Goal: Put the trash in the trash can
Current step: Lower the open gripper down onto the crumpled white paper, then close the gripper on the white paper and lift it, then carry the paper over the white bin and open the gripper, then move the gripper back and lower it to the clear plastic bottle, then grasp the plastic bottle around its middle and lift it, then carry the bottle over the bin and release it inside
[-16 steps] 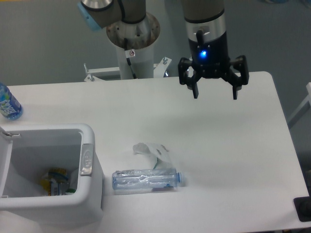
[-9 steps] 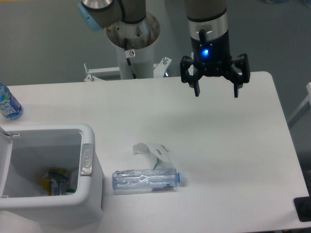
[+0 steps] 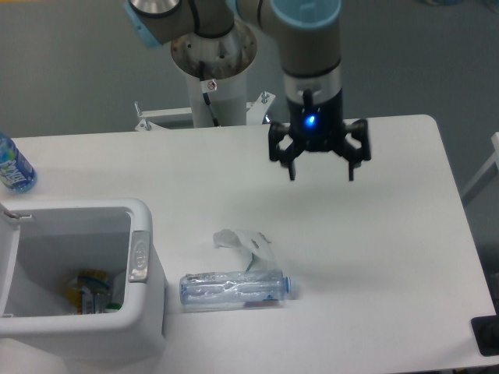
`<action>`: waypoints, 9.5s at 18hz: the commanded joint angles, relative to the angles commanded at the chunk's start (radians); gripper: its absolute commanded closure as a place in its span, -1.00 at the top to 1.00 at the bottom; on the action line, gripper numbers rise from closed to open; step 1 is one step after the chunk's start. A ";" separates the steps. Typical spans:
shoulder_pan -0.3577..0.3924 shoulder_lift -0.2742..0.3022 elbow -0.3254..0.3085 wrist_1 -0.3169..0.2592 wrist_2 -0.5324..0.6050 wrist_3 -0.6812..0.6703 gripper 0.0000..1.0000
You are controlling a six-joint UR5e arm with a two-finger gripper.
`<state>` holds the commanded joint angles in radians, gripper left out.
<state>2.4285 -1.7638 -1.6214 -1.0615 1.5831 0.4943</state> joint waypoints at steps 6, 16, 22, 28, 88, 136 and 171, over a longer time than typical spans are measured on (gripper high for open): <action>-0.072 -0.123 -0.046 0.002 0.003 -0.164 1.00; -0.095 -0.238 -0.101 0.075 0.012 -0.201 1.00; -0.094 -0.232 -0.120 0.074 0.060 -0.184 -0.69; -0.077 -0.217 -0.124 0.068 0.084 -0.099 -1.00; 0.047 -0.284 0.049 0.071 -0.199 -0.917 1.00; -0.022 -0.350 0.176 0.077 -0.164 -1.010 0.22; -0.399 -0.138 0.344 0.385 -0.101 -0.655 1.00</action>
<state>2.0293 -1.9021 -1.2778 -0.6765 1.4818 -0.1611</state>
